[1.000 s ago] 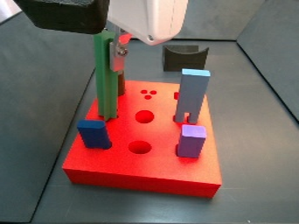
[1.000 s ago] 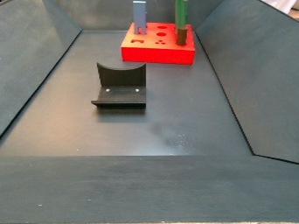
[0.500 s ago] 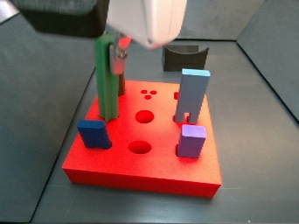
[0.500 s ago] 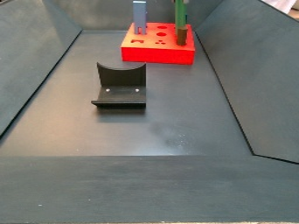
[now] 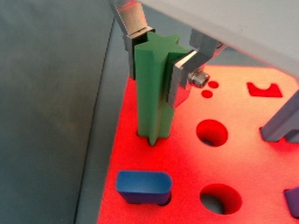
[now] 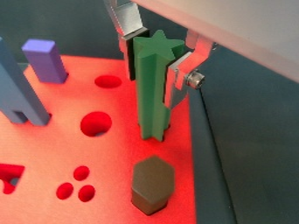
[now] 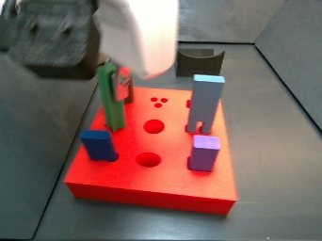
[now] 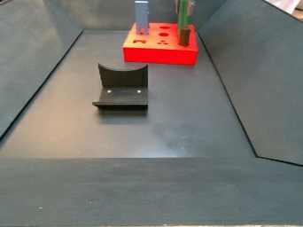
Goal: Pick up the star object. Move up. Move to above the board. Insert the star object.
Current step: Insert the star object.
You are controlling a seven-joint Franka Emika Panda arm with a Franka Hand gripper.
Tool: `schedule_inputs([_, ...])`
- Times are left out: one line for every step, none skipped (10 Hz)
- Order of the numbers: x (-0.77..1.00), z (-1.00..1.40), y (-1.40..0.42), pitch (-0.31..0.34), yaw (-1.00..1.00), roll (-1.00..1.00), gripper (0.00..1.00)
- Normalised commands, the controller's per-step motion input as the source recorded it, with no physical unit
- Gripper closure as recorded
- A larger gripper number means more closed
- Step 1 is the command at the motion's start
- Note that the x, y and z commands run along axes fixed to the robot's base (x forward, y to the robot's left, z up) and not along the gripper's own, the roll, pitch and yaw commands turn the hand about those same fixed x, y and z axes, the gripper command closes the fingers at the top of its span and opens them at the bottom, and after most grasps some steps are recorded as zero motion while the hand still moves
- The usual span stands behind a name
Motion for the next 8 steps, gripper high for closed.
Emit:
schedule_inputs([-0.2, -0.82, 0.0, -0.16, 0.0, 0.19, 1.0])
schedule_inputs([0.0, -0.81, 0.0, -0.02, 0.05, 0.25, 1.0])
schedule_inputs([0.13, -0.81, 0.0, 0.106, 0.03, 0.17, 1.0])
schedule_inputs([0.26, -0.67, 0.05, 0.217, 0.0, 0.14, 1.0])
schedule_inputs([0.26, -0.68, 0.03, 0.203, 0.0, 0.13, 1.0])
schedule_inputs([0.0, 0.0, 0.01, 0.0, 0.0, -0.02, 1.0])
schedule_inputs([0.0, 0.0, 0.0, -0.004, 0.0, 0.0, 1.0])
schedule_inputs([0.0, 0.0, 0.0, 0.0, 0.0, 0.0, 1.0])
